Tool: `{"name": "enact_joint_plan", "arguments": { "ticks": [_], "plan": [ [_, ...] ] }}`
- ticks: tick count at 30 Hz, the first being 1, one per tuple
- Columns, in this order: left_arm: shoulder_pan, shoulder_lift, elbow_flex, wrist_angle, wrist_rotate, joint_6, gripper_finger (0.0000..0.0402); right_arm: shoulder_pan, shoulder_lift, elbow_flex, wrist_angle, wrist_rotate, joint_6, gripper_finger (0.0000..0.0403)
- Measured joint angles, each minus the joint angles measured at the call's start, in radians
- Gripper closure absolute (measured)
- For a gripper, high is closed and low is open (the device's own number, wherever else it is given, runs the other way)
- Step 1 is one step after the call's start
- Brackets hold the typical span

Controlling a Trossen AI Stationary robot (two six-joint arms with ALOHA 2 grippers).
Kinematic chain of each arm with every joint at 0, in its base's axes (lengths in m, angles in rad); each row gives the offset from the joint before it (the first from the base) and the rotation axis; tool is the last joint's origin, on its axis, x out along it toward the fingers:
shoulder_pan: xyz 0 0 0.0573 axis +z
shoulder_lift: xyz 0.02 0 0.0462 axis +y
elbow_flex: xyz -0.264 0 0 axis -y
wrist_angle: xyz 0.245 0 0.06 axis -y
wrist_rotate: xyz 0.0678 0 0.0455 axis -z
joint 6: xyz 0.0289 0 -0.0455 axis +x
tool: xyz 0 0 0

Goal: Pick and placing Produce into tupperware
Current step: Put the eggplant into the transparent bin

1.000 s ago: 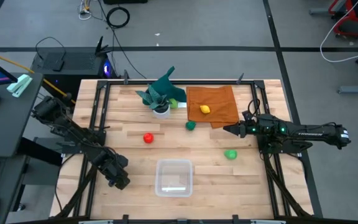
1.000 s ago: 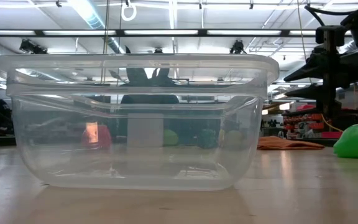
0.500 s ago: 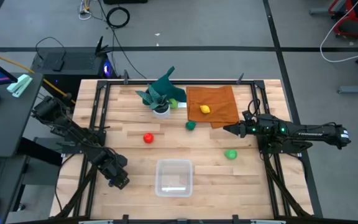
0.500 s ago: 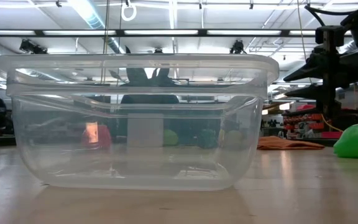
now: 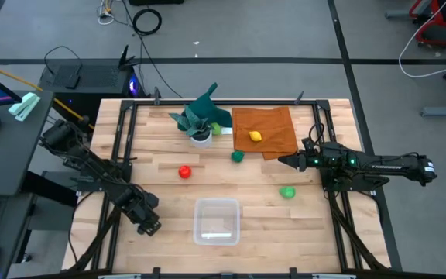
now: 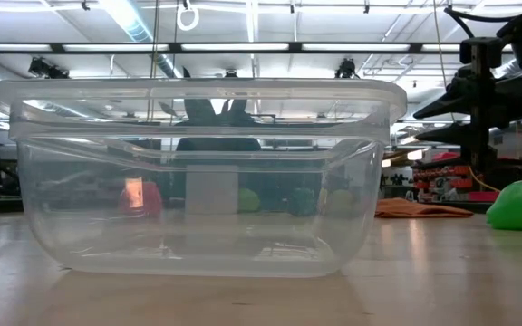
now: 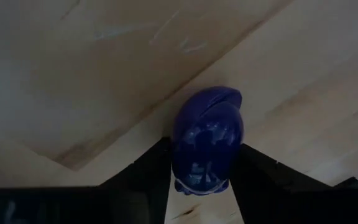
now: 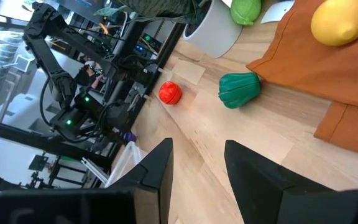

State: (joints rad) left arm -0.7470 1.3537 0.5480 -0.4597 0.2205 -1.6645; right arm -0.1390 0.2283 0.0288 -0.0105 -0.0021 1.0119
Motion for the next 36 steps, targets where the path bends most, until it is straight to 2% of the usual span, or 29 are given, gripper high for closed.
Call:
{"name": "enact_joint_plan", "arguments": {
  "ticks": [14,22,27,36],
  "plan": [
    [0.004,0.000,0.001,0.026,-0.009,-0.031,0.0264,0.000,0.000,0.000,0.000,0.001,-0.003,0.0291],
    [0.010,0.000,0.001,0.155,-0.042,-0.060,0.0263,0.000,0.000,0.000,0.000,0.001,-0.010,0.0291],
    [0.057,0.000,0.002,0.238,-0.075,-0.044,0.0266,0.000,0.000,0.000,0.000,0.001,-0.012,0.0291],
    [0.181,0.000,0.002,0.413,-0.092,0.073,0.0266,0.000,0.000,0.000,0.000,0.000,-0.011,0.0291]
  ]
}}
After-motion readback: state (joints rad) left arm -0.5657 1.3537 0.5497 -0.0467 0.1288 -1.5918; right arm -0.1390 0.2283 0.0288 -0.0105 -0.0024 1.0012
